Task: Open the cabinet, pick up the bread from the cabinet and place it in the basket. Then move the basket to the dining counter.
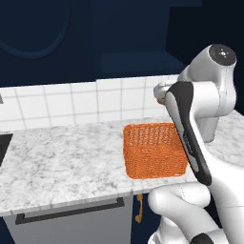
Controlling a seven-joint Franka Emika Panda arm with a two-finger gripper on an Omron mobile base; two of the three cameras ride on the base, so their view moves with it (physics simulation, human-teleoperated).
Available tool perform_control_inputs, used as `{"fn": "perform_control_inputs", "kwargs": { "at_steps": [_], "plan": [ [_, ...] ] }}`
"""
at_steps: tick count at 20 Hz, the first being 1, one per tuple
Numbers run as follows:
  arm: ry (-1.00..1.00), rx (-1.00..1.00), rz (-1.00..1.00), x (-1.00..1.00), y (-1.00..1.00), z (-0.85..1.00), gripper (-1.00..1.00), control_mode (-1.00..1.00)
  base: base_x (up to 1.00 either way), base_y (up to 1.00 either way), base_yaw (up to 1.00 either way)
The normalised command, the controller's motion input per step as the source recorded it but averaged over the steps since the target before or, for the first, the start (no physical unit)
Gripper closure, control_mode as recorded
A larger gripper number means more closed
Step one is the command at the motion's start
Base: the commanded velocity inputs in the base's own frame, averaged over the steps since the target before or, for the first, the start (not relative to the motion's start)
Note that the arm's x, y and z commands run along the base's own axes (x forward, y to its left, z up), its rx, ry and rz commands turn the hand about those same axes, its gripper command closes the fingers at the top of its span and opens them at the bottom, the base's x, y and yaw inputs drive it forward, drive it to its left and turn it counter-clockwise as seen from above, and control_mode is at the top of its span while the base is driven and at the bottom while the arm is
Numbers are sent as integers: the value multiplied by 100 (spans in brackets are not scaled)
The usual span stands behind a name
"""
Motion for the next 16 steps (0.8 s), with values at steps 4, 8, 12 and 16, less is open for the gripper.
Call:
{"fn": "perform_control_inputs", "kwargs": {
  "at_steps": [4, 8, 12, 16],
  "plan": [
    [23, 0, 0, 0, -1, -72, 100, -100, 0, 0, 0],
    [30, 0, 0, 0, -1, -70, 100, -100, 0, 0, 0],
    [26, 0, 0, 9, -2, -67, 100, -100, 0, 0, 0],
    [18, 0, 0, 31, -20, -71, 100, -100, 0, 0, 0]
  ]
}}
